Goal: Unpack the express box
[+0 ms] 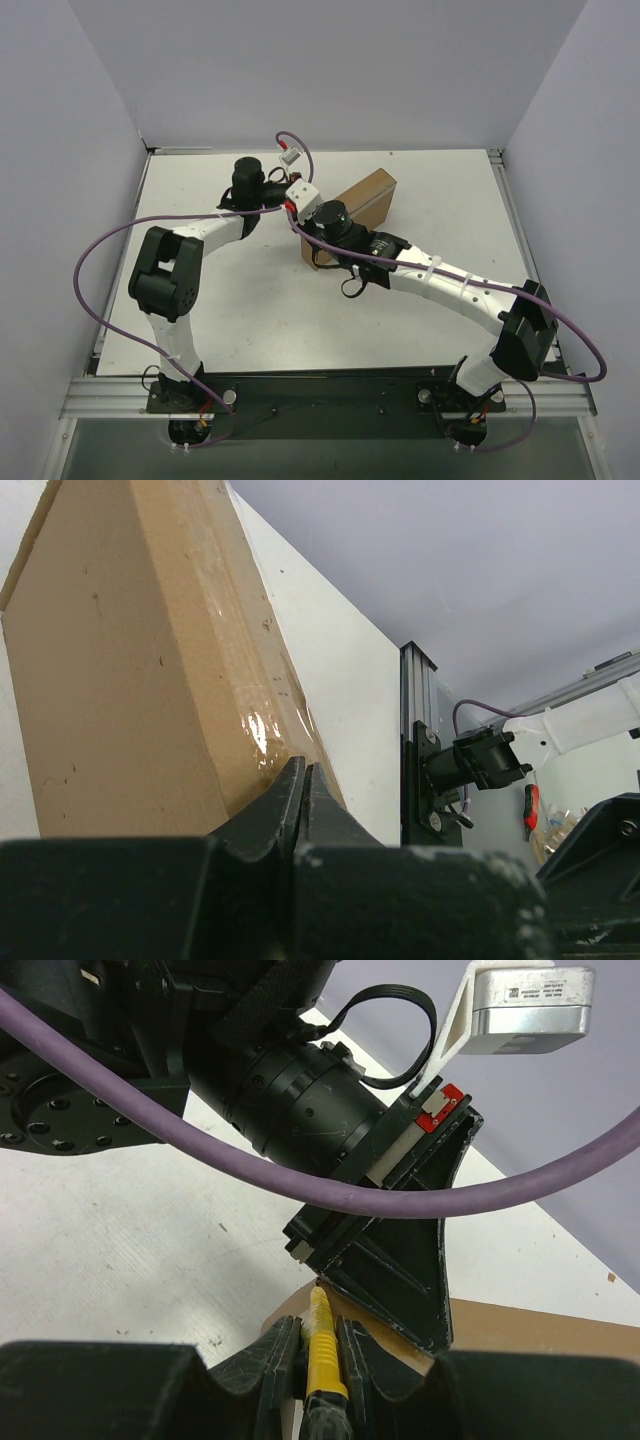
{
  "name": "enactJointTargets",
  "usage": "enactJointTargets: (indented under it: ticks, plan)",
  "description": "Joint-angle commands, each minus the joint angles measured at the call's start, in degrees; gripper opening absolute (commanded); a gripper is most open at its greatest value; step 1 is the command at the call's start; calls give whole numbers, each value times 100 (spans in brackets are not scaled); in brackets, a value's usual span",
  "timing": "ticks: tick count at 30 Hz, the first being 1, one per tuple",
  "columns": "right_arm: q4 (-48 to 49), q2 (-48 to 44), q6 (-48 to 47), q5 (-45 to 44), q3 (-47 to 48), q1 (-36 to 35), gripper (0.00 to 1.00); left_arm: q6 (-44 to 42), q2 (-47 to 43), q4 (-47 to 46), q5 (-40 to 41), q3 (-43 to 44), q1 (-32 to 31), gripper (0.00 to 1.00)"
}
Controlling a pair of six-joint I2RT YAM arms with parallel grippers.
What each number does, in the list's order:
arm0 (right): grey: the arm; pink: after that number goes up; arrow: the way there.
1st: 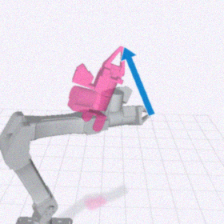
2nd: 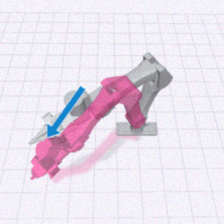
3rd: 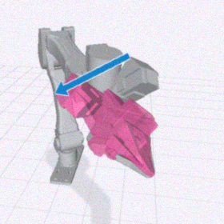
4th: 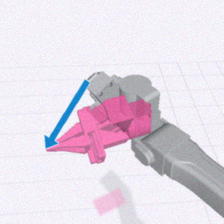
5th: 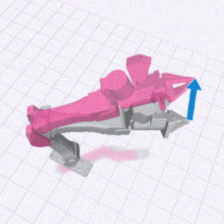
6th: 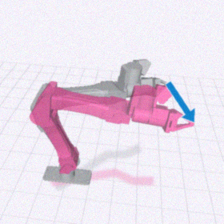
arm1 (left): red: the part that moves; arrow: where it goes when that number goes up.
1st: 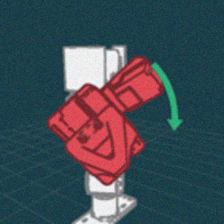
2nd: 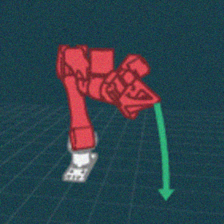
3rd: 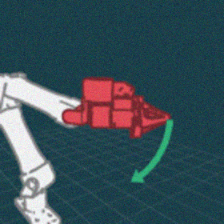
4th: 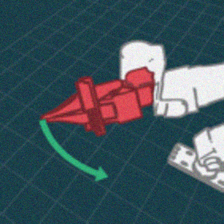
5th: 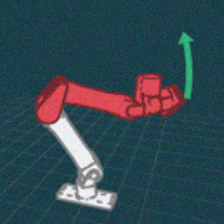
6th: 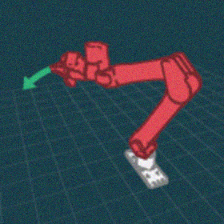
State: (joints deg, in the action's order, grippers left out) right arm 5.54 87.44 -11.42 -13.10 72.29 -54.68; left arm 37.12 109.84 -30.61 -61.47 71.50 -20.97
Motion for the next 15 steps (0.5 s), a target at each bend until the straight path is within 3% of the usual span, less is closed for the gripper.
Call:
enactJointTargets:
  ticks: [1,15]
  plan:
    - [-229,-43,149,-157,-31,71,0,-232,450,653,206,-216,-126,0]
    - [-528,-69,228,-122,39,124,0,-267,468,679,215,-216,-118,0]
